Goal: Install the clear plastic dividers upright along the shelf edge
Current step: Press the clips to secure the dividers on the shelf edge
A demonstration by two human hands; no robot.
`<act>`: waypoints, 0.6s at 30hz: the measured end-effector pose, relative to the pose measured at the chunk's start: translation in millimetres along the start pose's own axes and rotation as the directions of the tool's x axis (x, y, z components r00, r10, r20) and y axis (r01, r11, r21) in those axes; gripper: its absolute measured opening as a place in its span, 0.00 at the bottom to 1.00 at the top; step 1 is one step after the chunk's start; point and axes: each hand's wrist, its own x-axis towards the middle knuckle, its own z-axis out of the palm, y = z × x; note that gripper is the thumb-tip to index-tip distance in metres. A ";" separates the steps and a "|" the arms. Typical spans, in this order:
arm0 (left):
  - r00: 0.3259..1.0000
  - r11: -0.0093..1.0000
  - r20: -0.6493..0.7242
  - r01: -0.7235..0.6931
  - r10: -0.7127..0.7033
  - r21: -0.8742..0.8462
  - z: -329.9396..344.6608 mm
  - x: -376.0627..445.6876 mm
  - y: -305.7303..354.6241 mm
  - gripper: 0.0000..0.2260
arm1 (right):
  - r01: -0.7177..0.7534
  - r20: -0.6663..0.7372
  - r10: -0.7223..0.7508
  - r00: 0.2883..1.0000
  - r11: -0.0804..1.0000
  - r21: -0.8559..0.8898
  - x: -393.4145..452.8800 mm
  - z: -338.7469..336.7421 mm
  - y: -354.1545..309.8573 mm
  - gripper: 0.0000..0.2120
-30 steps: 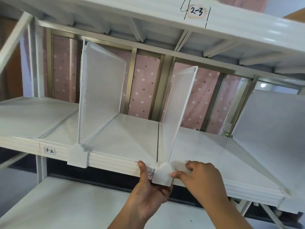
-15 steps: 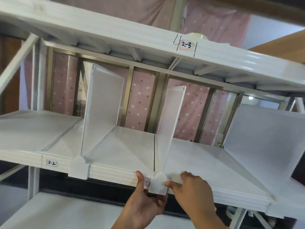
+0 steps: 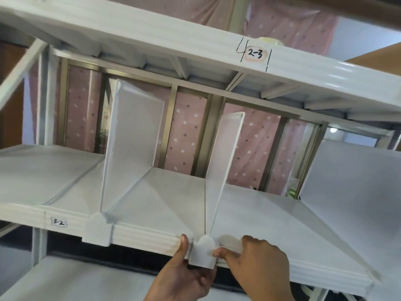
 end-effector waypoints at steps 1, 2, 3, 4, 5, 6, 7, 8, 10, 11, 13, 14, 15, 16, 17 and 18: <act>1.000 1.000 0.005 -0.014 0.014 0.004 -0.6 -0.8 1.7 0.44 | 0.004 -0.010 -0.004 1.000 1.000 -0.007 0.4 1.7 -1.2 0.46; 1.000 0.999 0.004 -0.027 0.027 0.016 -2.0 -1.8 2.6 0.43 | 0.004 -0.014 -0.004 1.000 1.000 -0.010 0.1 3.0 -1.8 0.47; 0.999 0.999 -0.001 -0.036 0.036 0.031 -2.1 -2.8 2.8 0.42 | 0.005 -0.022 -0.006 1.000 1.000 -0.014 -0.5 3.0 -1.7 0.47; 0.999 0.998 -0.012 -0.040 0.040 0.042 -2.2 -5.3 1.6 0.41 | 0.013 -0.030 -0.013 0.999 1.000 -0.018 -2.6 2.8 -1.7 0.47; 0.999 0.998 -0.023 -0.039 0.040 0.050 -1.0 -8.2 0.3 0.40 | 0.020 -0.038 -0.021 0.999 1.000 -0.022 -4.2 0.8 -1.5 0.46; 0.998 0.997 -0.039 -0.040 0.043 0.062 0.1 -12.6 -0.5 0.39 | 0.028 -0.044 -0.028 0.999 0.999 -0.020 -6.1 -2.8 -2.5 0.45; 0.997 0.996 -0.062 -0.045 0.050 0.078 -0.4 -17.6 -1.2 0.39 | 0.034 -0.046 -0.034 0.998 0.999 -0.013 -8.4 -6.1 -3.0 0.44; 0.995 0.995 -0.077 -0.048 0.055 0.086 -0.7 -22.0 -0.8 0.40 | 0.039 -0.052 -0.039 0.998 0.999 0.002 -8.7 -9.1 -1.4 0.43; 0.994 0.996 -0.093 -0.054 0.060 0.065 -4.7 -35.6 3.5 0.42 | 0.028 -0.050 -0.025 0.998 0.998 0.062 -11.0 -14.8 4.1 0.43; 0.993 0.996 -0.089 -0.067 0.072 0.063 -8.0 -44.4 9.3 0.42 | 0.017 -0.069 -0.012 0.998 0.997 0.079 -13.2 -18.1 6.8 0.43; 0.988 0.990 -0.093 -0.113 0.120 0.083 -16.7 -63.0 25.7 0.44 | 0.076 -0.263 -0.043 0.964 0.990 0.118 -21.2 -20.5 10.6 0.36; 0.983 0.985 -0.106 -0.142 0.152 0.095 -22.0 -73.4 35.9 0.45 | 0.145 -0.383 -0.082 0.920 0.979 0.140 -27.9 -19.7 8.7 0.30; 0.975 0.979 -0.123 -0.173 0.186 0.109 -26.9 -83.4 45.9 0.45 | 0.212 -0.505 -0.115 0.856 0.967 0.139 -35.1 -20.3 2.9 0.24; 0.965 0.971 -0.136 -0.209 0.224 0.120 -31.1 -94.4 56.1 0.45 | 0.291 -0.600 -0.165 0.783 0.950 0.118 -40.1 -21.2 -7.4 0.21; 0.955 0.963 -0.149 -0.241 0.258 0.124 -34.3 -105.9 65.6 0.45 | 0.379 -0.639 -0.233 0.733 0.920 0.101 -42.6 -22.4 -19.1 0.19; 0.946 0.958 -0.161 -0.263 0.280 0.116 -36.7 -113.9 73.6 0.46 | 0.446 -0.631 -0.296 0.717 0.890 0.090 -43.2 -26.7 -30.6 0.19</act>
